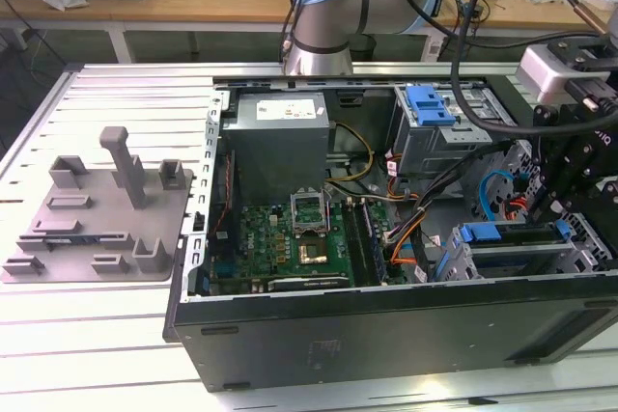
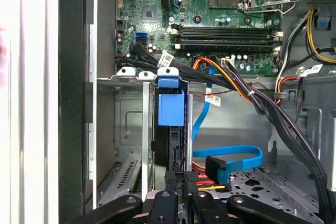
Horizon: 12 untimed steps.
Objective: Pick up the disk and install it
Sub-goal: 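Insert the first disk wire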
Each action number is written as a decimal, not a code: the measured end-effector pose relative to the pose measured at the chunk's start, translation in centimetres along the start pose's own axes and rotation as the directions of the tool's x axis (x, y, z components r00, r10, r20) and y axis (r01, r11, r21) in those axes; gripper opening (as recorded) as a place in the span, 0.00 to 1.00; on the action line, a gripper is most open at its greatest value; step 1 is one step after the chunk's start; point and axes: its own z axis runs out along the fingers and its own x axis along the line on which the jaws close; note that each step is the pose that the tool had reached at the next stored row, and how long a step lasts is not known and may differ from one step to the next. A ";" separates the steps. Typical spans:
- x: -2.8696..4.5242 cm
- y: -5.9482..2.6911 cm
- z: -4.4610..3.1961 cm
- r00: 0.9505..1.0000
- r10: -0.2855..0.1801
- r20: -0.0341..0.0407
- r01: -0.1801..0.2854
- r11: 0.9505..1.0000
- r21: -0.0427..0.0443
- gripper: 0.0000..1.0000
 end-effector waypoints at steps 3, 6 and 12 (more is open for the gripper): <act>0.00 0.01 0.03 1.000 0.000 0.000 0.000 1.000 0.000 0.17; -0.01 0.07 0.52 1.000 0.002 0.000 -0.002 1.000 0.002 0.17; -0.01 0.01 0.70 1.000 0.004 0.005 -0.004 1.000 0.002 0.17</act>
